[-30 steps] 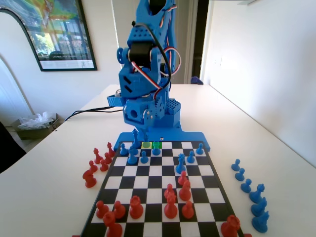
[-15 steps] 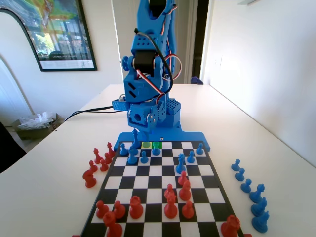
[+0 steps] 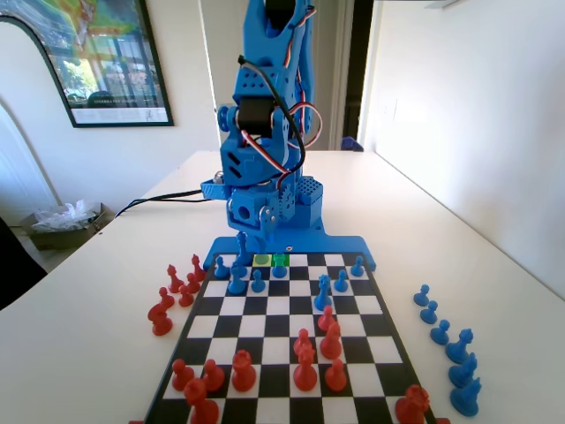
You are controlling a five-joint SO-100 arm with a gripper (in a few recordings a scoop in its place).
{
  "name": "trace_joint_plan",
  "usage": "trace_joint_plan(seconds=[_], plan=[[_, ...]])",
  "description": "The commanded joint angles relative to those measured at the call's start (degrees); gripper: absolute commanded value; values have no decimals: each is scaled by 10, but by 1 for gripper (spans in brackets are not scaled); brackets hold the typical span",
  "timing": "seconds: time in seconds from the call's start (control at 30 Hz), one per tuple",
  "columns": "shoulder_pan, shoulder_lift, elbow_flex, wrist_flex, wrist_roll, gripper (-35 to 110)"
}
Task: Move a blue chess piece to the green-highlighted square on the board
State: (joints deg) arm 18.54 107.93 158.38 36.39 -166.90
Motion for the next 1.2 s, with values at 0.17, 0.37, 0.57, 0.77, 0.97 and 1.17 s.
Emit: trace_joint_plan(seconds=[0.17, 0.37, 0.57, 0.77, 0.97, 1.17], plan=[[7, 2, -9, -13, -177, 9], [3, 2, -2, -28, -176, 4], [4, 2, 7, -38, -178, 1], [-12, 11, -27, 52, -157, 1], [-63, 22, -87, 154, -90, 1], [-89, 22, -92, 152, -58, 1]])
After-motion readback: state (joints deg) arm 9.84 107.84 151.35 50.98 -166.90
